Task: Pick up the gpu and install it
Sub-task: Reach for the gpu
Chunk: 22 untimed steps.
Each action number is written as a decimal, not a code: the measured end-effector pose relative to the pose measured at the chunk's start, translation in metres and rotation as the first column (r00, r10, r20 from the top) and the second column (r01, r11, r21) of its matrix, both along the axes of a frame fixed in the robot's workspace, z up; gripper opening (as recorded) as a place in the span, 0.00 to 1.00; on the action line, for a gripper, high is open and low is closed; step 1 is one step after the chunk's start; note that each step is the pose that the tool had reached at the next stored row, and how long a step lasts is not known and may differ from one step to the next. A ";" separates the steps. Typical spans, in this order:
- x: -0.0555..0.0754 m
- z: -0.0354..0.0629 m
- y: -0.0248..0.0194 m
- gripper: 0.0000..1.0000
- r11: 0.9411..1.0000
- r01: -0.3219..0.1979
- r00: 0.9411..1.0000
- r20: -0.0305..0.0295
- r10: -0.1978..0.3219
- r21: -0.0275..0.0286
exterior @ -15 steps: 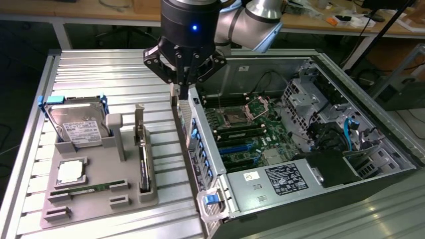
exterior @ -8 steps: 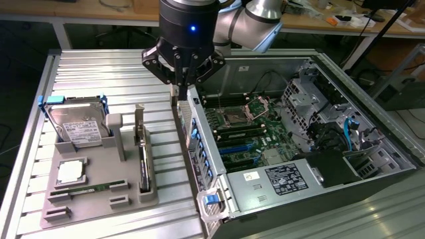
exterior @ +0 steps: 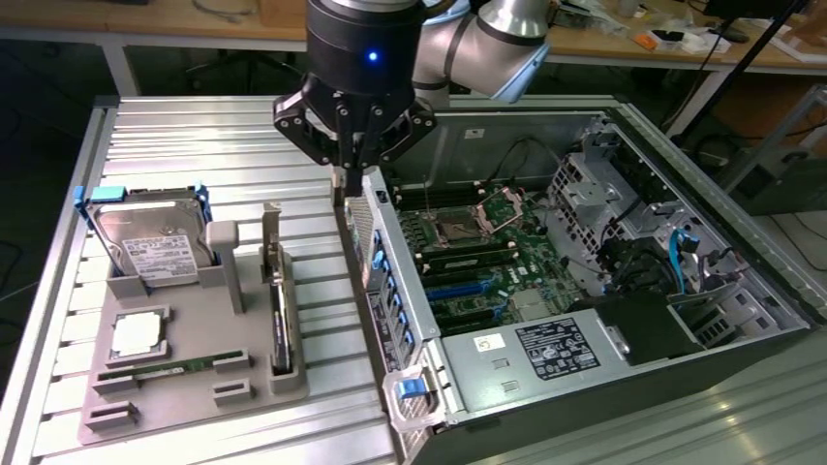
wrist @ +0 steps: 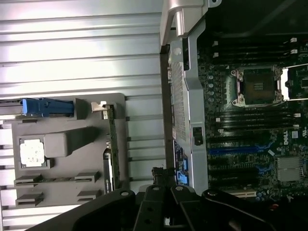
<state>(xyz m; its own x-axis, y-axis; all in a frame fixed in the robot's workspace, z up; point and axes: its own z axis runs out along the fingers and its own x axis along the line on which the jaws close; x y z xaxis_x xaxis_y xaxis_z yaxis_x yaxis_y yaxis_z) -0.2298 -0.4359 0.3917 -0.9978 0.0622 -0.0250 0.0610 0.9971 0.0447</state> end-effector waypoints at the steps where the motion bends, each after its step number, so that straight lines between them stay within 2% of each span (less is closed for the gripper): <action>1: 0.000 0.0000 -0.0002 0.11 1.000 0.000 1.000 0.000 0.000 0.000; 22: -0.007 -0.0002 -0.0034 0.11 1.000 -0.001 1.000 0.000 0.001 0.000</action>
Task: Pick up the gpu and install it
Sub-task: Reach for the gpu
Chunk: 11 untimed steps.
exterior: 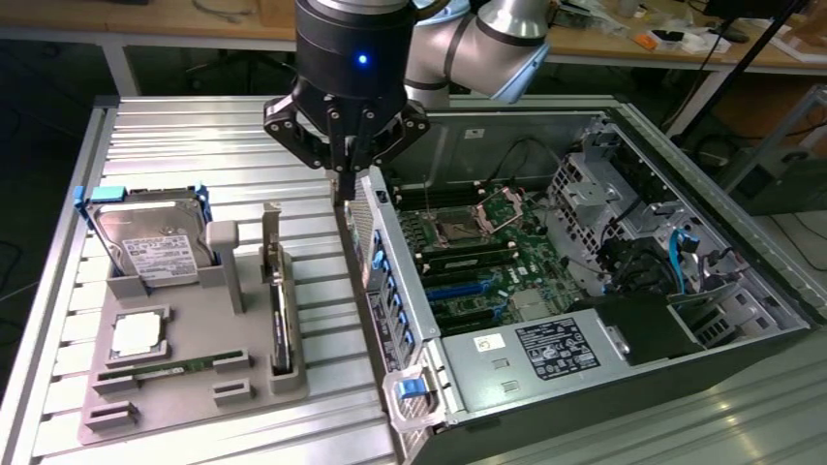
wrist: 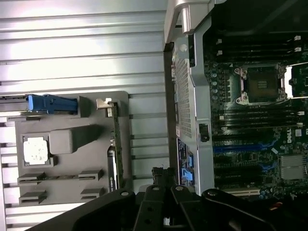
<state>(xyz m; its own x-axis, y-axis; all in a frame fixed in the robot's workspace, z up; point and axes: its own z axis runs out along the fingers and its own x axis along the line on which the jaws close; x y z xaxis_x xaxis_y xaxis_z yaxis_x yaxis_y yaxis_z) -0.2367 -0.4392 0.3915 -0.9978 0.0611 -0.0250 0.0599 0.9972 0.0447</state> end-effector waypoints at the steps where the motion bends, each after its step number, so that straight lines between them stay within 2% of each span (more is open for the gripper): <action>1: 0.000 0.0000 -0.0001 0.11 1.000 0.000 1.000 0.000 0.000 0.000; 11: -0.004 -0.0001 -0.0008 0.11 1.000 0.000 1.000 0.000 0.000 0.000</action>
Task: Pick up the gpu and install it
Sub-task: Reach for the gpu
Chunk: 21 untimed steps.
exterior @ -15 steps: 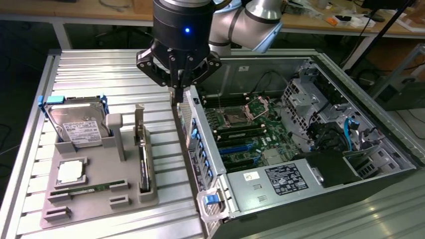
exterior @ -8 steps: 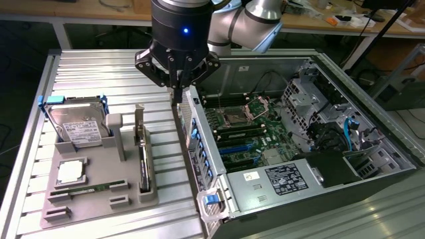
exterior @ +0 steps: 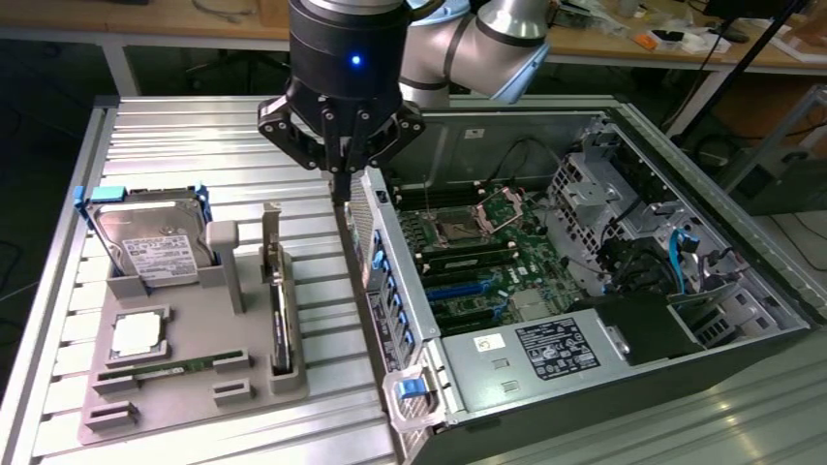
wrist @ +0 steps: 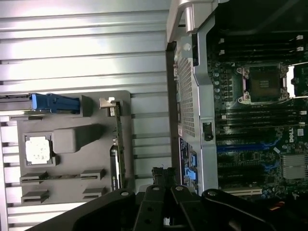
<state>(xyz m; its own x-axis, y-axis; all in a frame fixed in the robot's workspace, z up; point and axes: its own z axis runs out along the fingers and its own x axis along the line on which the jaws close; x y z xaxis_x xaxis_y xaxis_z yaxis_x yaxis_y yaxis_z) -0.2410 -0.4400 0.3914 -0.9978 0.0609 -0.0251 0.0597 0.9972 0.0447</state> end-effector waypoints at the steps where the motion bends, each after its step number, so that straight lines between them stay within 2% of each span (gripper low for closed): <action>1: -0.001 0.0000 -0.0001 0.11 1.000 0.000 1.000 0.000 0.000 0.000; 21: -0.016 -0.0008 -0.0070 0.11 1.000 -0.001 1.000 0.000 0.001 0.000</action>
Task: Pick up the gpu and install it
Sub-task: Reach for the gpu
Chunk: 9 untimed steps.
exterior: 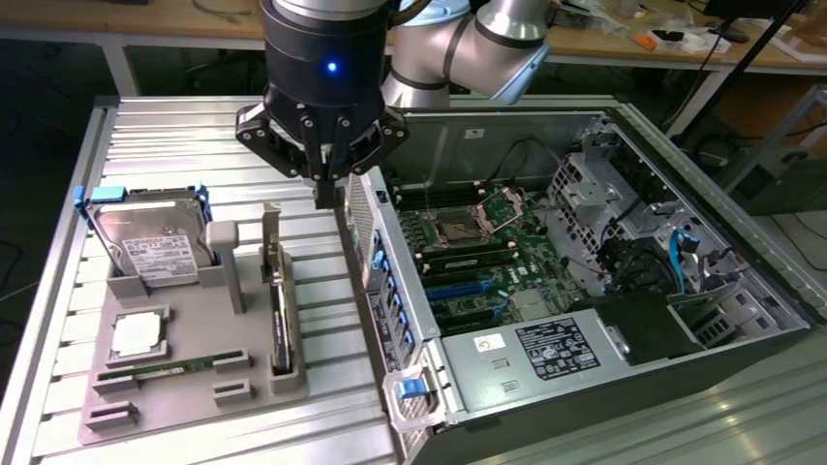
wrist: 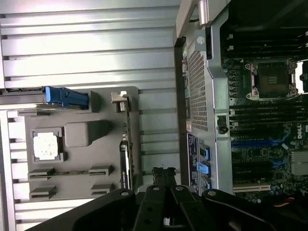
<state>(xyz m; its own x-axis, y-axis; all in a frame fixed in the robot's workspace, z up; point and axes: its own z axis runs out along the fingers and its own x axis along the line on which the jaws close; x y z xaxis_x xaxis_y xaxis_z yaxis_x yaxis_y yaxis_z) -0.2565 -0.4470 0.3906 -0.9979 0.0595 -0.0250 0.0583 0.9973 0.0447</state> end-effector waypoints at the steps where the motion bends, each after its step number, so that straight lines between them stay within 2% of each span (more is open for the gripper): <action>1: -0.001 0.0000 -0.0002 0.11 1.000 0.000 1.000 0.000 0.000 0.000; 9: -0.005 -0.0002 -0.0024 0.11 1.000 0.000 1.000 0.000 0.000 0.000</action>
<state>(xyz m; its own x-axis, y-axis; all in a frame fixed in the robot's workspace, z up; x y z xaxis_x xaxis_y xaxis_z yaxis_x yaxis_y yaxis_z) -0.2613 -0.4493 0.3904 -0.9979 0.0591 -0.0250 0.0580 0.9973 0.0447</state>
